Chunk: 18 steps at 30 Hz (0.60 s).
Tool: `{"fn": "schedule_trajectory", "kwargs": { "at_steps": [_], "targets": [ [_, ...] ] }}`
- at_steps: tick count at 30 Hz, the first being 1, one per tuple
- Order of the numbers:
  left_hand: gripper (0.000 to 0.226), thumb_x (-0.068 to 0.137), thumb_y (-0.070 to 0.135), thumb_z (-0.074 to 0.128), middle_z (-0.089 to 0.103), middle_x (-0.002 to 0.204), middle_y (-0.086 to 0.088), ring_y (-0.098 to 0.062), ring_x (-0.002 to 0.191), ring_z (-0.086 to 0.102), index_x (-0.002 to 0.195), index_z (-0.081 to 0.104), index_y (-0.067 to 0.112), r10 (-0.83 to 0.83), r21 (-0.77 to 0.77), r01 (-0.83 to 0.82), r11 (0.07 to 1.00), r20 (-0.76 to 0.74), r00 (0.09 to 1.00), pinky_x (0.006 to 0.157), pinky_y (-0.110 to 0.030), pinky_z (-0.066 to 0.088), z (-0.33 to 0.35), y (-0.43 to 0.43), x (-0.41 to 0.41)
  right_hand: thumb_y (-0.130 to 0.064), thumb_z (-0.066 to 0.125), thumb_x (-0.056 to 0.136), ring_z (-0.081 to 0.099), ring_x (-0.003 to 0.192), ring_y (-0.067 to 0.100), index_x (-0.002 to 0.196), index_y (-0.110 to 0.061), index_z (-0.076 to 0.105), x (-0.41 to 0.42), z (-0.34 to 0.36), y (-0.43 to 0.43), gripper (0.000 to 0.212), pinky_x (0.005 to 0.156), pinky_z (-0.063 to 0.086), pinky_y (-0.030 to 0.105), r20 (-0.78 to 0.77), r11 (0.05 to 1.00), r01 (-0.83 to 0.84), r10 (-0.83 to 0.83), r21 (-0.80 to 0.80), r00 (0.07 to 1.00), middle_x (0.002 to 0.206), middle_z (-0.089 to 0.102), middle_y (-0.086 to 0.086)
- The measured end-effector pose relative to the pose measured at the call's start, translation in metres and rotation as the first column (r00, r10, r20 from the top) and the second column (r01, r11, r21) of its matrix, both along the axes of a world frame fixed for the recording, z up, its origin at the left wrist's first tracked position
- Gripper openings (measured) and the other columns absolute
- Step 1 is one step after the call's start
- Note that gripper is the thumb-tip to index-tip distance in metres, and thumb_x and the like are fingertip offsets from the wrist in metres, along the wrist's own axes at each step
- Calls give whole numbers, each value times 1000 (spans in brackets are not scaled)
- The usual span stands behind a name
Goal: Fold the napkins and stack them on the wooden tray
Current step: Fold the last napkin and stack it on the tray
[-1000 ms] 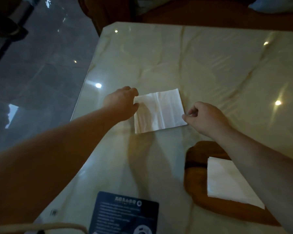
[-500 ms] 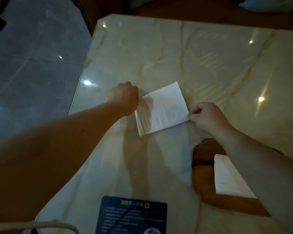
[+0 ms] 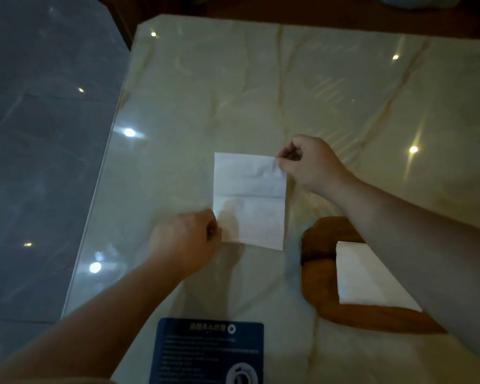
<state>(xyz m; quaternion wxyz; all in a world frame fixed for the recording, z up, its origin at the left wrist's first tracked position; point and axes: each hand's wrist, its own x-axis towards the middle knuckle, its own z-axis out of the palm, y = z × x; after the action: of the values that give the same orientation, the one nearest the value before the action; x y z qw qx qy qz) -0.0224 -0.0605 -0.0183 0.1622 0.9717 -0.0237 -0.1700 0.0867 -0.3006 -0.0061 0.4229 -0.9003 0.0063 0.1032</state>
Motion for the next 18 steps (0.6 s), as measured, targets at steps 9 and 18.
{"fn": "schedule_trajectory", "kwargs": {
  "at_steps": [9, 18],
  "targets": [
    [44, 76, 23, 70, 58, 117, -11, -33, 107, 52, 115, 54, 12, -100, -89, 136, 987, 325, 940, 76, -44, 48, 24, -7, 40, -4, 69, 76, 56, 68, 2, 85, -20, 61, -19, 1, -2, 20, 65, 46, 14, 19, 988, -44, 42, 151, 999, 81, 64, -4],
    [41, 83, 26, 66, 60, 122, -9, -31, 111, 53, 121, 57, 17, -264, -88, 296, 951, 266, 927, 91, -47, 46, 25, -20, 60, -6, 70, 80, 60, 74, 22, 99, -27, 57, -63, 14, -8, 31, 69, 49, 25, 49, 954, -129, 120, 270, 992, 82, 66, 5]
  ]
}}
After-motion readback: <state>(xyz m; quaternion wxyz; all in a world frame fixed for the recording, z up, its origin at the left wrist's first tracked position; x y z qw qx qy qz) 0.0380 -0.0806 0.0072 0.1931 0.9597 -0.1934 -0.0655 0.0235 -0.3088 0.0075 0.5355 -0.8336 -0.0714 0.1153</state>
